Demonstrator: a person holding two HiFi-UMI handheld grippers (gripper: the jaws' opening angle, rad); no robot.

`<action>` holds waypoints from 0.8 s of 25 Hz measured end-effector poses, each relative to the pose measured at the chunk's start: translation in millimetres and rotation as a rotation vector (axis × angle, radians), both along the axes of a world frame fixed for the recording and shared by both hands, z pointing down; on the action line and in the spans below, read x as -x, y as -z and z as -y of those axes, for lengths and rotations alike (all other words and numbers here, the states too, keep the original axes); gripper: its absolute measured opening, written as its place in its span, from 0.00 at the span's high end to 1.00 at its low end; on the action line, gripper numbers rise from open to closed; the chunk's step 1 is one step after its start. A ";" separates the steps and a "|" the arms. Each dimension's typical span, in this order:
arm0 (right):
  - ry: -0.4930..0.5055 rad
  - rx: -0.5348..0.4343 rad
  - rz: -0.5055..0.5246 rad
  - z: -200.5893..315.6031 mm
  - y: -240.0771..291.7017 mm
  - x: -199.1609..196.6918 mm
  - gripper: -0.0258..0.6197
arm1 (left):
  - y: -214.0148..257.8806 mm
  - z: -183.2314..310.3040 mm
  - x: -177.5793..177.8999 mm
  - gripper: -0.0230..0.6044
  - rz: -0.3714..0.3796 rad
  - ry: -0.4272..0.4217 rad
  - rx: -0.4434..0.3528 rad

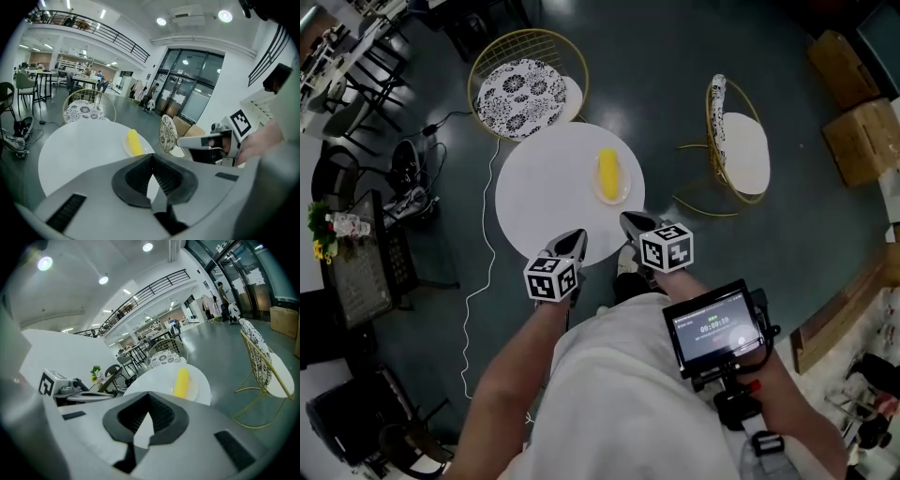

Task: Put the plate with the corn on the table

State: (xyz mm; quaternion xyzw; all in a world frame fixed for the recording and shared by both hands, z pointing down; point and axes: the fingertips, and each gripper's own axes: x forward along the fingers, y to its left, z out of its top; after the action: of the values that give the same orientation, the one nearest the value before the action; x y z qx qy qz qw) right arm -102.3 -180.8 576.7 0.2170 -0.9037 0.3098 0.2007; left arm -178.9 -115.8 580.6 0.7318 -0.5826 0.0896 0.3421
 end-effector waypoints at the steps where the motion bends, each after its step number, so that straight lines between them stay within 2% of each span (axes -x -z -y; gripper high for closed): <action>1: 0.002 -0.002 0.004 -7.2 4.4 -2.4 0.95 | 4.4 -6.8 -2.0 0.95 -0.002 0.001 -0.007; 9: 0.027 -0.021 0.044 -25.9 16.1 -0.8 0.95 | 14.4 -22.3 1.3 0.95 -0.016 0.018 -0.051; 20: 0.024 -0.050 0.115 -81.9 56.5 -28.6 0.95 | 58.3 -77.0 -18.5 0.95 -0.042 -0.011 -0.140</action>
State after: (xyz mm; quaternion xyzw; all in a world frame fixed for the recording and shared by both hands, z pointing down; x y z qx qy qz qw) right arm -73.8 -98.9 520.2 0.1929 -0.9236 0.2968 0.1470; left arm -160.4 -38.8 522.3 0.7587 -0.5763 0.0352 0.3018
